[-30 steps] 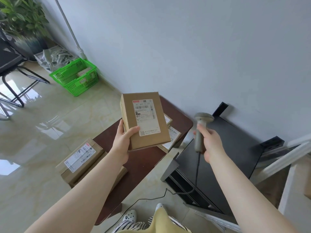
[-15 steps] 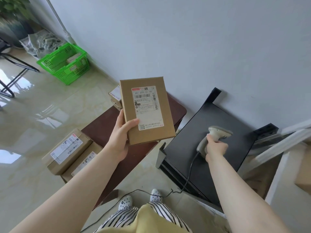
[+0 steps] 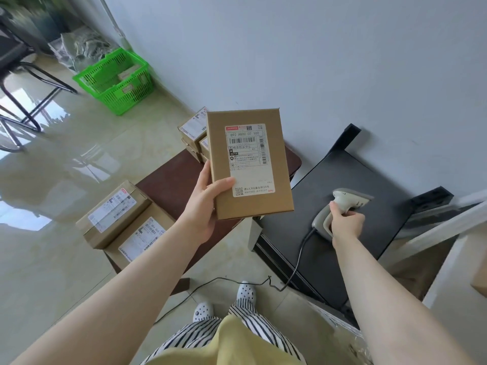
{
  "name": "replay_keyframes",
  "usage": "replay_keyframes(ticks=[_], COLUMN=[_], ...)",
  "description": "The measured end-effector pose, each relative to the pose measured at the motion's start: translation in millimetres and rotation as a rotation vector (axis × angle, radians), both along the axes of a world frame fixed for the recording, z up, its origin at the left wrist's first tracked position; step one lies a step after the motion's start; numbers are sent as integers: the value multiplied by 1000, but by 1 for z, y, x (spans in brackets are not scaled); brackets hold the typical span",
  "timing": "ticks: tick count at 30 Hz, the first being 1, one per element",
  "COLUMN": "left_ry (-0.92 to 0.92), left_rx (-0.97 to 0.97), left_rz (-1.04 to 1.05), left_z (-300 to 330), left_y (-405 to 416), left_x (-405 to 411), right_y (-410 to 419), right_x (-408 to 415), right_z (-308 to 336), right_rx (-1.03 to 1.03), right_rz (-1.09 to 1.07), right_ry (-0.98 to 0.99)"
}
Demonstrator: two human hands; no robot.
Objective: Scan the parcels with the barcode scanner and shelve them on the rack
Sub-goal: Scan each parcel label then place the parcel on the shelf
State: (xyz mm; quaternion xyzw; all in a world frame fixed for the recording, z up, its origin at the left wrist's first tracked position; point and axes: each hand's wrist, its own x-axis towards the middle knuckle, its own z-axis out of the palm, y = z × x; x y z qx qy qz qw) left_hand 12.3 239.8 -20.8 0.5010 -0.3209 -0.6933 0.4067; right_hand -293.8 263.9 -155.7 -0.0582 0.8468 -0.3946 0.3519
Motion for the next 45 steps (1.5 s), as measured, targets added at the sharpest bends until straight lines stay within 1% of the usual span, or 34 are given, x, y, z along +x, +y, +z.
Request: replay_keyframes(ticks=[4,6,7,9,10,12,13,15,17,21,25,29,33,37,41,45], left_ry=[7,2,2,17,24,43,48,48,60,57,72,96,89,92,90,114], left_rx=[-37,-50,-63,-92,-97,-107,-117,-138,-133,-104,-53,-19,-24,-32,-66,-73], left_rz=[-22,-30,-34,-38,-36,-37,-42,-58,-71,-109,-175,-265,-336,-381,-425,-457], left_z=[9,12,14,19,21,24,25,26,27,19,0,-12,-10,-1,5,5], left_y=[6,6,8,16,21,33,41,59,83,144,212,271,308,344,385,440], left_x=[2,1,0,0,1,4,6,12,19,41,52,40,11,-35,-98,-175], right_y=[4,-2,-4,-1,3,19,30,56,85,152,233,304,354,399,449,507], right_x=[3,12,20,44,60,88,99,117,129,148,160,150,125,85,23,-52], right_z=[14,28,40,69,88,125,138,157,162,157,145,137,136,147,150,154], right_rx=[17,17,-36,-258,-372,-500,-525,-513,-475,-409,-327,-287,-297,-331,-388,-402], right_rz=[-36,-31,8,130,199,373,473,643,741,735,689,619,537,473,414,425], right_ry=[-15,53,91,78,21,-141,-230,-363,-410,-490,-476,-456,-460,-427,-421,-384])
